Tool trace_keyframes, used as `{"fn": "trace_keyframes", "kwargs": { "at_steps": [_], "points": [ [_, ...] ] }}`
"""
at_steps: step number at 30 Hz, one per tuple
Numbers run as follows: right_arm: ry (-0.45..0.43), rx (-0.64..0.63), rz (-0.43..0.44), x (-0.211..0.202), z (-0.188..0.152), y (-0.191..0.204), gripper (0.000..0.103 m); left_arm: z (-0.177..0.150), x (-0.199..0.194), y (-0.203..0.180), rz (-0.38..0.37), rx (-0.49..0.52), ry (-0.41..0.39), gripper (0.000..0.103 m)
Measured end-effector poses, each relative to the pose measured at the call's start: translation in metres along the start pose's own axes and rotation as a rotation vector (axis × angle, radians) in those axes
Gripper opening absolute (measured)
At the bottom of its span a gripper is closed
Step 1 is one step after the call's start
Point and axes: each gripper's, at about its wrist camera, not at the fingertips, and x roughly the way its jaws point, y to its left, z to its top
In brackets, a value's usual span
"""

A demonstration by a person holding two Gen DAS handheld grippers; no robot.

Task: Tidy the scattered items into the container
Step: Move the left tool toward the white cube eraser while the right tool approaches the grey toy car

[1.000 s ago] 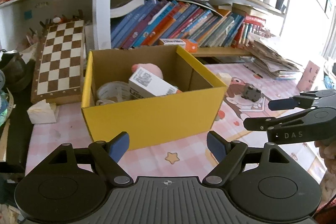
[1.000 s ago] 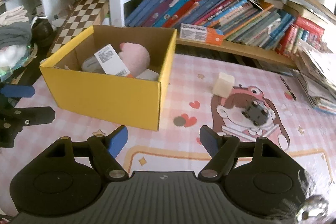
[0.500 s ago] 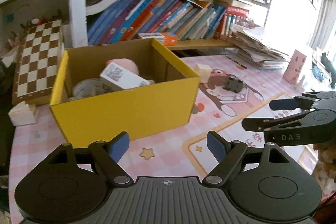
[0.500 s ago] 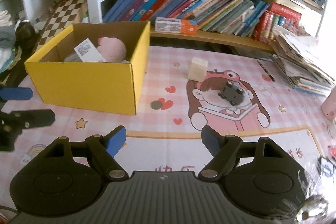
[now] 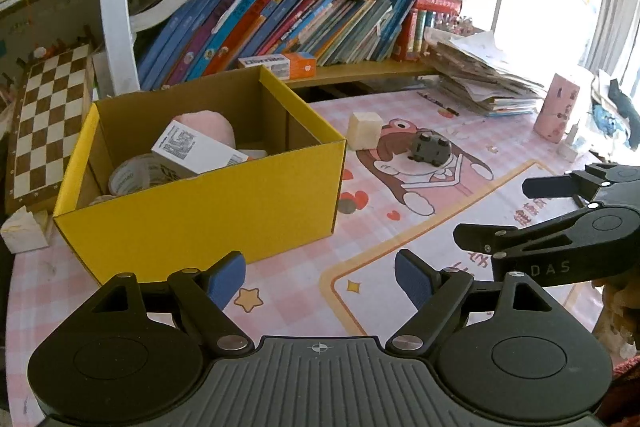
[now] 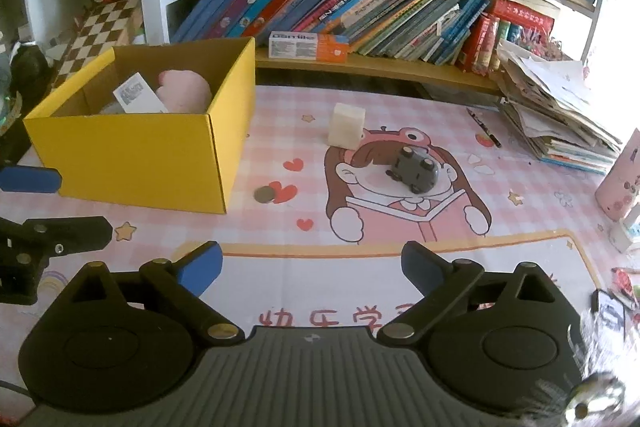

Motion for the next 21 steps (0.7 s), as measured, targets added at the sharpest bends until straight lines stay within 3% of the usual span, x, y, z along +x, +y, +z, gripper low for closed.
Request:
{"fn": "trace_keyframes", "kwargs": {
  "at_steps": [21],
  "points": [
    [-0.005,-0.05,0.103,0.021,0.014,-0.054,0.099,0.014,0.021,-0.041,0.121,-0.077,0.046,0.093]
  ]
}}
